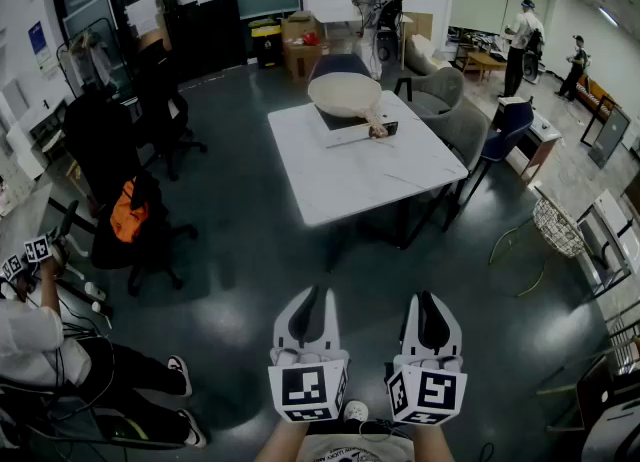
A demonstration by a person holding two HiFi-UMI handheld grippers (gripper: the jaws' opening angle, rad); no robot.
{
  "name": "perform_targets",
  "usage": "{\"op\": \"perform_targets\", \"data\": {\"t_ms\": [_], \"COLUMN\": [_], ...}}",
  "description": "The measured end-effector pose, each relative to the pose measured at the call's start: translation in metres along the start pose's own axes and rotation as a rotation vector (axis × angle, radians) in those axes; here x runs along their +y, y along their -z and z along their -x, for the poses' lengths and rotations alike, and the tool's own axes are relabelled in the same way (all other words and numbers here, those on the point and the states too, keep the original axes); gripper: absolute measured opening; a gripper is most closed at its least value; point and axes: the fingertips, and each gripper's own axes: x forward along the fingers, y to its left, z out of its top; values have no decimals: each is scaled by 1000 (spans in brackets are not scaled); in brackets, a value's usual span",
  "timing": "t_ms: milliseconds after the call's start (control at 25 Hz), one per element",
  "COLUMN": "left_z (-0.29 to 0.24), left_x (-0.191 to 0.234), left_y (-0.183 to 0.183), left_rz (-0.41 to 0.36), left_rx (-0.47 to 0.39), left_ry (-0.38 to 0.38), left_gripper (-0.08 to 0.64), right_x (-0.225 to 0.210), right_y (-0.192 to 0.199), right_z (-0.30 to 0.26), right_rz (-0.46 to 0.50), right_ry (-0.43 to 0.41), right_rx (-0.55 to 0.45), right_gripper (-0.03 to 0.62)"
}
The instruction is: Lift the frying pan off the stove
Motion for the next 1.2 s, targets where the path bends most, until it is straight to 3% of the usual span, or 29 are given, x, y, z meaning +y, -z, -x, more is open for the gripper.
{"op": "perform_targets", "data": {"t_ms": [520, 1200], "left_z": [-10, -17], "left_x": [16, 43], "left_y": [3, 21], "left_rz": [-9, -22], "left_rx": [3, 45], "left_ry": [4, 49], "left_gripper": [56, 55], "right_x": [12, 27], "right_y": [3, 17], "right_z": [-12, -18], "right_rz": [-11, -38], "right_ry": [1, 67], "right_rx": [-4, 18], "right_gripper": [54, 55]}}
